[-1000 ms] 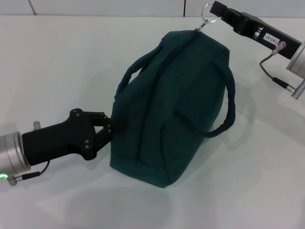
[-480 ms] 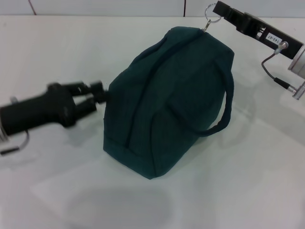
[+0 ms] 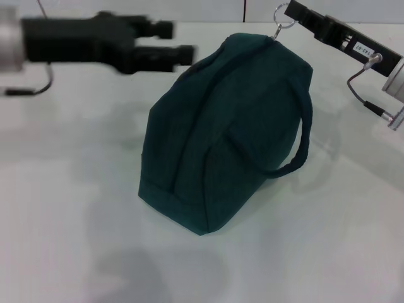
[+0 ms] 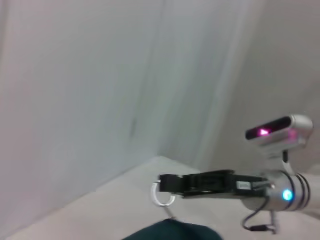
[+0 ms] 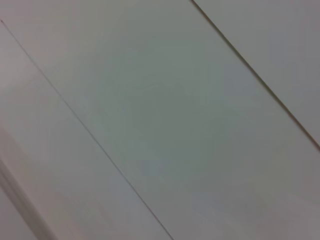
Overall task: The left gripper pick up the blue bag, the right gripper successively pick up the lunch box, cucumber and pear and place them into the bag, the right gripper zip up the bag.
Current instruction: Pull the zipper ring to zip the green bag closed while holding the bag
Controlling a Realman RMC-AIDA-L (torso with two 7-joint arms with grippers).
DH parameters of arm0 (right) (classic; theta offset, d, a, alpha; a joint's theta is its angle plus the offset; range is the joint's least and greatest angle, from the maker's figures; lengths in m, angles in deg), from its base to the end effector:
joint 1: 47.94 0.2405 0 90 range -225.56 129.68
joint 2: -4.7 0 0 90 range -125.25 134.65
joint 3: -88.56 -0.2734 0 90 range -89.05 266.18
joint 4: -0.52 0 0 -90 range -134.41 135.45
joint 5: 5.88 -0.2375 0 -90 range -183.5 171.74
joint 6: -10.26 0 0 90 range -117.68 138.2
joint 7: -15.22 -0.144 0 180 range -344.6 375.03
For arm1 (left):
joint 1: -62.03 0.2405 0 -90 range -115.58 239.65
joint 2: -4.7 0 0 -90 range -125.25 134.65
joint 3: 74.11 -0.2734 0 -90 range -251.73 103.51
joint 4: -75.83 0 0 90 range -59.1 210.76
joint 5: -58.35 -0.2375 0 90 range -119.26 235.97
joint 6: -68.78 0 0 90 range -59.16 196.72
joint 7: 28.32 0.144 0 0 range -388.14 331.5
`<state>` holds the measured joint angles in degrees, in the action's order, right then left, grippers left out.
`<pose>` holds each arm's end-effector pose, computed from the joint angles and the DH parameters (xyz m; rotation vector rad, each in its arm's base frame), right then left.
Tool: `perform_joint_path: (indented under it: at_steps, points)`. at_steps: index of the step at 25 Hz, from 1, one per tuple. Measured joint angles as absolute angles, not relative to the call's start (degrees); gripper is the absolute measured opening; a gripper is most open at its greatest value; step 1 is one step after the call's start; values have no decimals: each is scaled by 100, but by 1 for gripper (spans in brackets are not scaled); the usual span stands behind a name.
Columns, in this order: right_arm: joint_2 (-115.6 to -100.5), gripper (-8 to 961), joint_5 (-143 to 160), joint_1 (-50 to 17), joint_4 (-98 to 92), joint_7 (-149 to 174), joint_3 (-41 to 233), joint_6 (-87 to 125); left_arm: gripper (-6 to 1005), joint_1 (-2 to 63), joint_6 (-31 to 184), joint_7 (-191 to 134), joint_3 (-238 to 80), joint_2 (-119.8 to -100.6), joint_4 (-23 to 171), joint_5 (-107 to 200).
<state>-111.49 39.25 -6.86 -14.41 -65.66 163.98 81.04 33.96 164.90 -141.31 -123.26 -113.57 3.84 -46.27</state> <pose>0.2157 0.4335 -0.0369 -2.2213 1.0282 1.3674 -0.1896 0.3753 0.0852 -2.7344 -0.6199 -0.7440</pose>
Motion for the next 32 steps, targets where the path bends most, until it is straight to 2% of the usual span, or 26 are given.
perform_joint_path:
  at_steps: [2,5,12,17,24,26,32]
  points:
    - [-11149,18,3925,-685,-1442,-6565,16397,8071,718,3284,16456,-14671,-12635,-11410,-85,-4874]
    - [-11149,19,3919,-683,-1443,-6564,16397,8066,763,3172,16242,-15472,-13225,-11477,-693,-5347]
    - [-11149,19,3918,-678,-1443,-6565,16403,8070,868,3087,15596,-16382,-14161,-11480,-1036,-6015]
    - [-11149,19,3918,-672,-1443,-6567,16413,8082,863,3040,15467,-16587,-14316,-11492,-976,-6367]
    - [-11149,19,3919,-672,-1442,-6570,16424,8086,855,3301,15067,-16600,-14322,-11493,-971,-6183]
    - [-11149,20,3920,-676,-1442,-6571,16426,8087,652,3353,15041,-16482,-14322,-11489,-971,-6122]
    - [-11149,20,3921,-679,-1442,-6581,16433,8085,440,3377,15115,-16399,-14316,-11461,-946,-5993]
